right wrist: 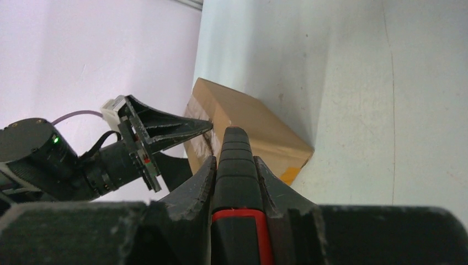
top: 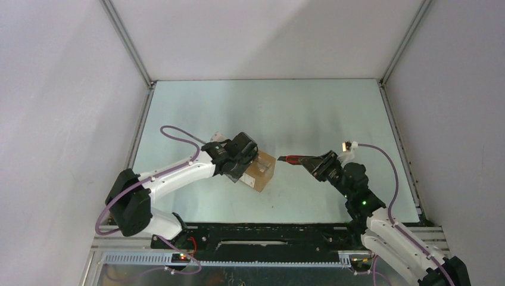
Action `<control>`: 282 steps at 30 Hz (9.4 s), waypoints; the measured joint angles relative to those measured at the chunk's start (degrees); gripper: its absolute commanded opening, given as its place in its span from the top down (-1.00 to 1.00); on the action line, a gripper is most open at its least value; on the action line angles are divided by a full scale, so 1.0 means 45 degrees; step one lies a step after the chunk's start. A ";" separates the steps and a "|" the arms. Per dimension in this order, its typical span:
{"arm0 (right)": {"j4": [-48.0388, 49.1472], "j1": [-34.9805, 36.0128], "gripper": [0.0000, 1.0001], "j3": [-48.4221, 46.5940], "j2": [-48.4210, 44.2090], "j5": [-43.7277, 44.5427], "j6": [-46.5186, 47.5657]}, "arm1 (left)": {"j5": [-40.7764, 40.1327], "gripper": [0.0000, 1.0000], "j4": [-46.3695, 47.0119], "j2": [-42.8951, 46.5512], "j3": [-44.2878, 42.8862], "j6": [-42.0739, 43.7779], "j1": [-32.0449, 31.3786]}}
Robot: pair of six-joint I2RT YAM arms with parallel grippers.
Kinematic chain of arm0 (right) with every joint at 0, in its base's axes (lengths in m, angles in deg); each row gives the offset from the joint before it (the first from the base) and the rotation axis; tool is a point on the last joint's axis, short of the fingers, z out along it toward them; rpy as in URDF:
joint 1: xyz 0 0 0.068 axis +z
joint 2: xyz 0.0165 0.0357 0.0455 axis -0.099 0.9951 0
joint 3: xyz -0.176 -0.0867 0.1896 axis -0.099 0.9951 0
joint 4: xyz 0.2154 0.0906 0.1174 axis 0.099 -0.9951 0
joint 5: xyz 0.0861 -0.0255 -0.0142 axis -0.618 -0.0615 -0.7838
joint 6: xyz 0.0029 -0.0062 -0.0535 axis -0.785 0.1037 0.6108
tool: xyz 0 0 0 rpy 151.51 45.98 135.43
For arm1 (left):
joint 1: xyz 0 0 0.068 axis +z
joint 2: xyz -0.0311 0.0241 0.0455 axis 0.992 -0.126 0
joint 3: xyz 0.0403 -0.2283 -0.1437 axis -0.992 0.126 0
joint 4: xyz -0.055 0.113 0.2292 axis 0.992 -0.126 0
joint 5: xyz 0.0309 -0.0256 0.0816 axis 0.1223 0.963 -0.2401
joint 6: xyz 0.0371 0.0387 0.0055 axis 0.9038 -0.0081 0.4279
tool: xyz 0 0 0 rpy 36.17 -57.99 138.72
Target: Unpack the express box
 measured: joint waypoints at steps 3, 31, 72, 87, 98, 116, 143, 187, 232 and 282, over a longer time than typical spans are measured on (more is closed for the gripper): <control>-0.0724 0.0029 1.00 0.0000 -0.0690 -0.0214 -0.0301 | 0.0049 -0.52 -0.0039 0.0000 0.0010 -0.0233 0.0000; 0.0452 0.0447 1.00 0.2181 -0.1744 -0.0291 -0.3264 | 0.0044 0.86 0.0019 0.0457 0.0578 -0.1423 -0.0243; 0.3842 0.0748 1.00 0.2686 0.0418 0.0466 -0.3939 | 0.0248 1.00 -0.0311 0.0500 0.0500 -0.1515 -0.0359; 0.4697 0.0423 1.00 0.2686 0.0981 -0.0476 -0.3614 | 0.0389 0.99 -0.0238 0.0656 0.0670 -0.1394 -0.0311; 0.4109 0.0277 1.00 0.2681 0.0389 -0.1409 -0.3031 | 0.0826 0.99 -0.0189 0.0704 0.0665 -0.0952 -0.0223; 0.6057 0.1496 1.00 0.2667 0.2249 -0.0631 -0.3143 | 0.1175 1.00 0.0194 0.1277 0.1224 -0.1705 -0.0180; 0.5017 0.1171 1.00 0.1928 0.2118 -0.1841 -0.2132 | 0.1277 0.99 0.0991 0.3060 0.3016 -0.4779 -0.0452; 0.5489 0.1496 1.00 0.1166 0.3682 -0.2623 -0.1496 | 0.1093 1.00 0.1321 0.3813 0.3687 -0.5095 -0.0063; 0.7164 0.1846 1.00 0.0845 0.5503 -0.2040 -0.1462 | 0.0806 0.09 0.1452 0.3643 0.3682 -0.5192 0.0097; 0.6615 0.1044 1.00 0.0622 0.5469 -0.4046 -0.0860 | 0.1195 1.00 0.1098 0.3944 0.3667 -0.5333 -0.0097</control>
